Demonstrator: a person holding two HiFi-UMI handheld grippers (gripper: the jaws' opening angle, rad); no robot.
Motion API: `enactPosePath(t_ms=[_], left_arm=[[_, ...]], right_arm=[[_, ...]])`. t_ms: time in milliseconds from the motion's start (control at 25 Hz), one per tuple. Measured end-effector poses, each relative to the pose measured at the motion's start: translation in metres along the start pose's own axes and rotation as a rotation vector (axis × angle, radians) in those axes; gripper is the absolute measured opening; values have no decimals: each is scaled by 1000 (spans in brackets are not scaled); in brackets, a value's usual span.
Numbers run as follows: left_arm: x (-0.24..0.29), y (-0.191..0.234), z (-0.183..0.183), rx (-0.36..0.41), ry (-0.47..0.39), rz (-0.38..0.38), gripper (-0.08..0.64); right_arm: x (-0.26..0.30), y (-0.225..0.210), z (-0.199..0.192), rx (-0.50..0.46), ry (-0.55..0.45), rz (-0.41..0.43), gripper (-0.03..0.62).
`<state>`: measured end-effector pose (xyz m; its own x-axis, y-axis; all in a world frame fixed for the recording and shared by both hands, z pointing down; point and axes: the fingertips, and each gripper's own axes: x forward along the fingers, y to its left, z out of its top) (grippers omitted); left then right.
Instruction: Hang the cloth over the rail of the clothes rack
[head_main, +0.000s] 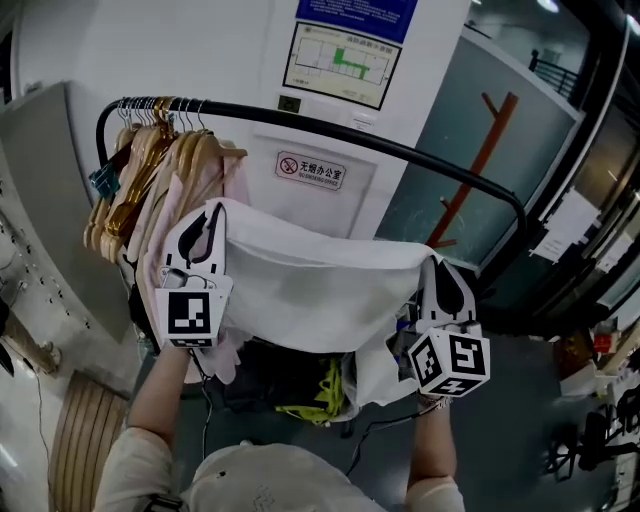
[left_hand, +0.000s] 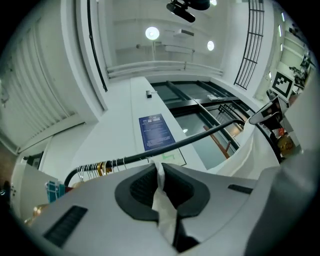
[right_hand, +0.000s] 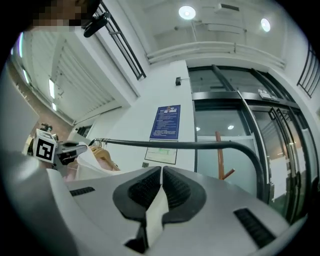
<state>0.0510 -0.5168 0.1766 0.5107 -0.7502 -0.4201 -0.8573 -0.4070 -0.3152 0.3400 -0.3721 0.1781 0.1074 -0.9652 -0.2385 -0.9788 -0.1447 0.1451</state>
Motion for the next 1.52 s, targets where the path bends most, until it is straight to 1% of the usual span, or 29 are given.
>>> enactPosePath(t_ms=[240,320,440,520,640,760,880,960,1040,1120,1160,1280,1400,1520], left_arm=[[32,22,68,49,-140,22,25],[43,27,87,68,-179,32,25],[60,33,109,98,-218,42,25],[73,37,119,121,-231,44,25],[93,43,129,150,-238,33,25],[117,47,139,180,-235,9,25],[140,54,154,232,-246,10,25],[153,59,165,267,-260,27,25],[165,64,177,286,-278,44,25],[180,69,187,282,-284,50,25],[187,71,189,266,-278,48,25],[208,76,188,211,-255,45,25],[224,79,183,227,-239,67,25],[244,80,176,217,-209,56,25]], right_arm=[[19,-15,72,-61,-124,-7,26],[27,-21,95,-60,-158,-7,26],[39,-28,122,-44,-185,-1,25],[49,-32,137,-52,-194,4,26],[68,-37,156,-59,-195,14,26],[89,-49,171,-45,-185,26,26],[106,-59,191,-41,-187,31,26],[115,-62,206,-79,-198,14,26],[124,-65,221,-135,-222,-18,26],[134,-69,233,-174,-243,-49,26],[139,-71,237,-180,-248,-57,26],[156,-78,239,-158,-252,-60,26],[174,-80,237,-165,-243,-66,26],[190,-87,236,-147,-218,-57,26]])
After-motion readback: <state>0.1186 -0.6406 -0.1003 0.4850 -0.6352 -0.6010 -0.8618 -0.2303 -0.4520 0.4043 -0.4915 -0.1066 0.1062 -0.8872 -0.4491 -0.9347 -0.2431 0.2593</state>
